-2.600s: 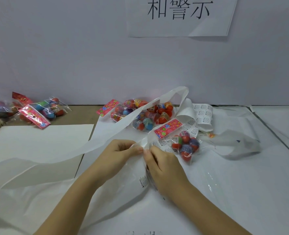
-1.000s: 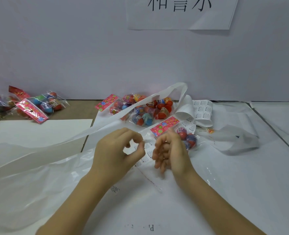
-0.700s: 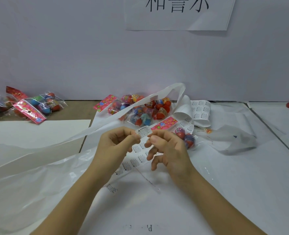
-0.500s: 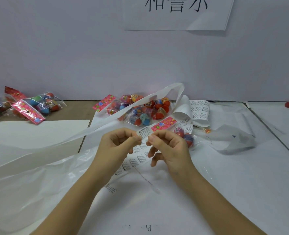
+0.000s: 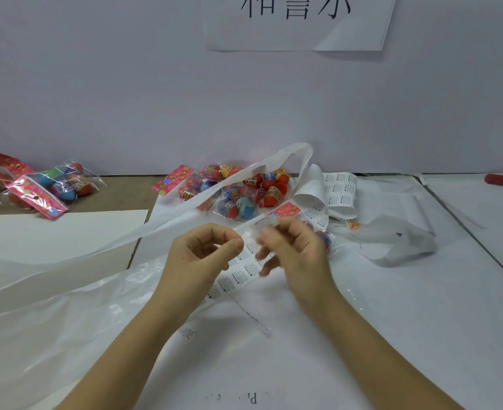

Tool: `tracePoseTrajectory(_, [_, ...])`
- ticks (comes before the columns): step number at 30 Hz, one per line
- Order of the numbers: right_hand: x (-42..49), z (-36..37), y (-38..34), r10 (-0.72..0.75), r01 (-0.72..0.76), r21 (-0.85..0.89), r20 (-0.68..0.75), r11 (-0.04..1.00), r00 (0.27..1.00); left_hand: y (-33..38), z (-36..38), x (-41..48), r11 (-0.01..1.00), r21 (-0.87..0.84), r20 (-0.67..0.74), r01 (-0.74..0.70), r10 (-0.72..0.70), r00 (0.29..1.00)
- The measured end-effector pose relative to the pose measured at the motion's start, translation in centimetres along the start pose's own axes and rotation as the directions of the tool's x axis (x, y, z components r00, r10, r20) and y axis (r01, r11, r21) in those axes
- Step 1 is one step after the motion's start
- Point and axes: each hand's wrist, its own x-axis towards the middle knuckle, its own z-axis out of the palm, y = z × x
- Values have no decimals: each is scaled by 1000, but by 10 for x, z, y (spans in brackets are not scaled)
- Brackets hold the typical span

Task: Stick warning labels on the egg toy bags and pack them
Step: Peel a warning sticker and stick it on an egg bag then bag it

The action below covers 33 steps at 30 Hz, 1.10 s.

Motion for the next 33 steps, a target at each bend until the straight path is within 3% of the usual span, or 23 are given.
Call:
tracePoseTrajectory(2, [10, -16, -8, -120, 105, -91, -177, 990, 977, -2, -1, 2, 1000, 6, -68, 25, -24, 997])
tracePoseTrajectory(4, [20, -43, -14, -231, 92, -466, -250, 880, 940, -3, -2, 3, 997, 28, -117, 66, -63, 991])
tracePoseTrajectory(5, [24, -56, -17, -205, -3, -654, -241, 757, 949, -3, -2, 2, 995, 39, -119, 96, -91, 989])
tracePoseTrajectory(7, [27, -72, -16, -29, -194, -834, -243, 517, 970, -5, 1, 1, 983, 62, -76, 174, -169, 983])
tracePoseTrajectory(9, [27, -74, -13, 85, -256, -865, -244, 431, 966, -6, 6, -3, 963, 39, 8, 266, -267, 964])
tracePoseTrajectory(11, [26, -70, -12, 100, -237, -851, -216, 469, 971, -5, 12, -6, 931, -73, 91, 357, -351, 932])
tracePoseTrajectory(15, [24, -63, -14, 115, -252, -685, -240, 684, 964, -8, 21, -11, 832, -266, 156, 487, -461, 873])
tracePoseTrajectory(19, [20, -53, -27, 93, -195, -359, -281, 913, 955, -8, 24, -13, 816, -333, 125, 473, -459, 880])
tracePoseTrajectory(21, [19, -45, -31, 60, -118, -183, -293, 976, 954, -7, 25, -12, 821, -342, 123, 458, -444, 888])
tracePoseTrajectory(25, [6, -20, -28, -48, 32, -74, -217, 997, 975, -3, 28, -15, 836, -429, 166, 344, -301, 939])
tracePoseTrajectory(28, [-5, -2, -21, -69, 60, -81, -119, 995, 991, 1, 29, -18, 872, -451, 87, 191, -170, 982])
tracePoseTrajectory(33, [-7, 0, -23, -37, 37, -2, -23, 999, 999, 6, 20, -12, 830, -537, -1, 149, -177, 984])
